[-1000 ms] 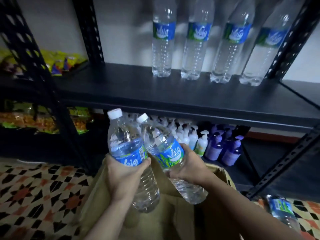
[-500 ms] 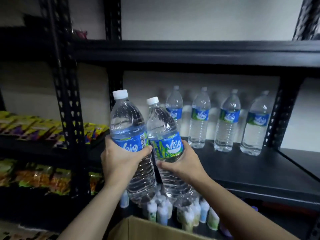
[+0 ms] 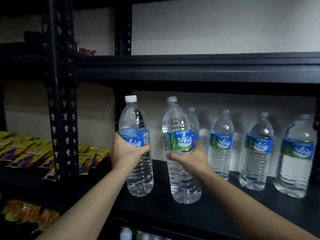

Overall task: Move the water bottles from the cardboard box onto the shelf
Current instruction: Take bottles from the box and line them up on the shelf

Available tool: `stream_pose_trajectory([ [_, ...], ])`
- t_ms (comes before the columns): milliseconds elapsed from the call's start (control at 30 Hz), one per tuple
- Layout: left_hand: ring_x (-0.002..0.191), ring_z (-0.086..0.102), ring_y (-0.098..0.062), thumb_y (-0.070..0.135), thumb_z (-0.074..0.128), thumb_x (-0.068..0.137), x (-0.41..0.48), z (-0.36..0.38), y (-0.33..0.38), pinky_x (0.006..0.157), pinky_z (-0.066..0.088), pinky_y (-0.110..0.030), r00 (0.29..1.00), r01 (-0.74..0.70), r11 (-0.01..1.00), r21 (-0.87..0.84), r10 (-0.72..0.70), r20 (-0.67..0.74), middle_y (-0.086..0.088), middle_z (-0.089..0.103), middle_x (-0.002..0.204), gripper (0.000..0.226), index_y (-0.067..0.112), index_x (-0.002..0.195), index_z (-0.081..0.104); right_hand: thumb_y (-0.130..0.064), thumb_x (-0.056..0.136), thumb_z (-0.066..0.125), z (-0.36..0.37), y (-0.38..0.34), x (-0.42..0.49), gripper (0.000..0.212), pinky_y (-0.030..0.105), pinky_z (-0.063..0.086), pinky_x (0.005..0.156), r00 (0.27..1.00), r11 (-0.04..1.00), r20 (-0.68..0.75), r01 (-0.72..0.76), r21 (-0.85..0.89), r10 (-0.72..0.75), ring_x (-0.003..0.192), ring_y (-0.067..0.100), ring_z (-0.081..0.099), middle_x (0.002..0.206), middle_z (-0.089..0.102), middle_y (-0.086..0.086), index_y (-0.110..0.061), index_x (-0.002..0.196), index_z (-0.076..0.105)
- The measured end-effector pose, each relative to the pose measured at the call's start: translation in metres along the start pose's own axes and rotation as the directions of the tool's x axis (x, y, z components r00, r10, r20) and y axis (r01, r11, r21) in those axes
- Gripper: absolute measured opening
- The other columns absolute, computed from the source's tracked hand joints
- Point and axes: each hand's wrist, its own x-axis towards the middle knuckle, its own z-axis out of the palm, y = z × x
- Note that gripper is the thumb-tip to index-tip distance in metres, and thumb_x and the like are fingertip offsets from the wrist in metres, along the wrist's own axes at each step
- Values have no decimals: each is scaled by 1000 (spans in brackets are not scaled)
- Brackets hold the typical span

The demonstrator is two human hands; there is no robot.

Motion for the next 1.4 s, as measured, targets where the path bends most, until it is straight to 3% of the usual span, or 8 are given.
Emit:
stream_pose_trajectory([
  [167, 99, 65, -30, 45, 96, 39, 51, 39, -23, 85, 57, -43, 1000, -13, 998, 55, 12, 17, -6, 66, 106, 90, 16, 110, 49, -50, 34, 92, 13, 24, 28, 82, 40, 57, 88, 996, 997, -85, -28, 73, 34, 88, 13, 72, 95, 74, -6, -29, 105, 57],
  [300, 94, 66, -27, 39, 95, 40, 77, 59, -40, 84, 56, -39, 999, -46, 997, 55, 45, 21, -3, 67, 103, 83, 17, 107, 51, -48, 34, 92, 20, 38, 37, 80, 40, 59, 84, 992, 997, -123, -15, 79, 24, 84, 12, 73, 93, 74, -5, -26, 104, 60],
  [567, 97, 66, -29, 34, 96, 45, 108, 79, -62, 84, 56, -40, 1000, -20, 997, 77, 21, -12, -7, 66, 108, 85, 12, 114, 51, -47, 35, 89, 10, 44, 42, 77, 40, 58, 85, 996, 998, -93, -13, 56, 18, 84, 11, 72, 92, 74, -7, -29, 104, 57],
  [800, 95, 63, -23, 33, 95, 54, 111, 80, -81, 84, 52, -34, 991, -74, 997, 32, 70, 113, -2, 64, 105, 78, 13, 113, 49, -47, 37, 90, 12, 42, 40, 78, 40, 58, 86, 985, 998, -173, 9, 67, 3, 83, 11, 72, 91, 75, -6, -26, 105, 58],
  [967, 103, 53, -20, 25, 90, 68, 95, 78, -108, 89, 42, -31, 967, -44, 999, -8, 44, 251, -4, 54, 119, 93, 13, 133, 25, -36, 47, 93, 18, 33, 35, 69, 40, 57, 87, 978, 996, -208, 38, 85, -20, 83, 10, 71, 92, 73, -7, -26, 105, 58],
  [1100, 122, 49, -28, 32, 89, 68, 87, 82, -128, 100, 42, -36, 975, -11, 1000, -13, 14, 221, -13, 43, 138, 97, 18, 140, 26, -44, 43, 91, 28, 29, 34, 74, 40, 56, 89, 976, 996, -214, 59, 71, -42, 88, 11, 70, 96, 72, -8, -28, 106, 56],
  [1233, 125, 48, -35, 30, 87, 71, 89, 84, -128, 104, 40, -40, 970, 9, 1000, 24, -15, 243, -16, 40, 140, 102, 28, 150, 22, -32, 51, 94, 33, 27, 30, 70, 38, 56, 90, 978, 995, -201, 73, 64, -59, 87, 9, 69, 96, 72, -8, -25, 109, 56],
  [1400, 130, 46, -32, 25, 85, 76, 96, 84, -133, 106, 39, -38, 966, 28, 998, 52, -40, 254, -15, 47, 140, 91, 14, 147, 30, -42, 47, 92, 39, 30, 30, 72, 38, 55, 91, 980, 997, -192, 69, 41, -60, 87, 8, 69, 93, 72, -11, -28, 107, 54],
])
